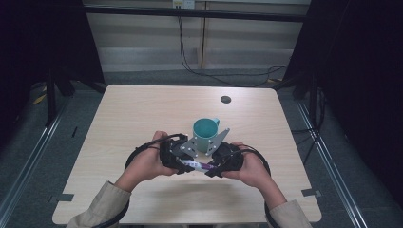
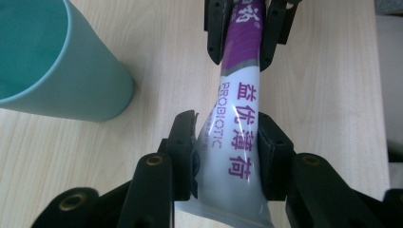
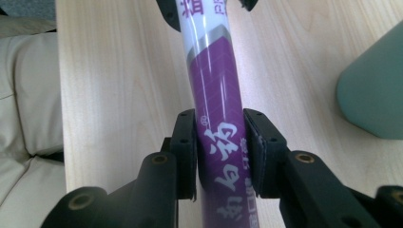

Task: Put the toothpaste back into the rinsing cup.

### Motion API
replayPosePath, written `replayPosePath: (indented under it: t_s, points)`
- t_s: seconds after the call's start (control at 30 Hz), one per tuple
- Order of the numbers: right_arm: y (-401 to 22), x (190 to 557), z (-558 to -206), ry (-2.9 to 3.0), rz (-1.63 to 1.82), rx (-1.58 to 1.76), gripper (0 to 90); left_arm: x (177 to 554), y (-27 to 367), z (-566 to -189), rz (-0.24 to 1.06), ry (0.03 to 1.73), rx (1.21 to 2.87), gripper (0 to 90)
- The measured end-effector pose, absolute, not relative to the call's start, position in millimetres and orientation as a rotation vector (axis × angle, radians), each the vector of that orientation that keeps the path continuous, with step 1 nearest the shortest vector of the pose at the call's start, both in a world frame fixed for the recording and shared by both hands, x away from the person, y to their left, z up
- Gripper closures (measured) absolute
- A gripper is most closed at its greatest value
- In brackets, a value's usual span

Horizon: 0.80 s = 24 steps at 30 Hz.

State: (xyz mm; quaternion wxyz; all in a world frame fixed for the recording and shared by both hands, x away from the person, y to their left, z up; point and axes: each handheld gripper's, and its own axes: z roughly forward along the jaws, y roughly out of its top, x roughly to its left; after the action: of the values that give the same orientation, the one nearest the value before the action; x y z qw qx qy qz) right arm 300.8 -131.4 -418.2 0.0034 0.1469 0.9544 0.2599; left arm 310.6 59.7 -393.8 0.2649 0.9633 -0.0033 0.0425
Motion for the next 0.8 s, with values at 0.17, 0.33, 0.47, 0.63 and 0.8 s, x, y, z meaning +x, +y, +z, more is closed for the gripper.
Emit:
replayPosePath:
  t_s: [0.17, 0.33, 0.47, 0.63, 0.8]
  points:
    - [-133, 301, -418, 2.985, 0.848, 0.468, 67.2, 311, 60, -389, 0.114, -0.001, 2.585, 64.2]
    - [-132, 301, -416, 2.970, 0.849, 0.446, 68.7, 311, 62, -386, 0.119, -0.001, 2.559, 63.8]
    - [-131, 301, -415, 2.978, 0.832, 0.434, 71.7, 312, 63, -385, 0.117, -0.016, 2.547, 63.1]
    - [-131, 300, -416, 2.969, 0.822, 0.444, 73.7, 315, 66, -390, 0.101, 0.004, 2.510, 58.9]
    - [-137, 300, -418, 2.959, 0.844, 0.430, 74.1, 321, 77, -397, 0.142, 0.083, 2.485, 38.6]
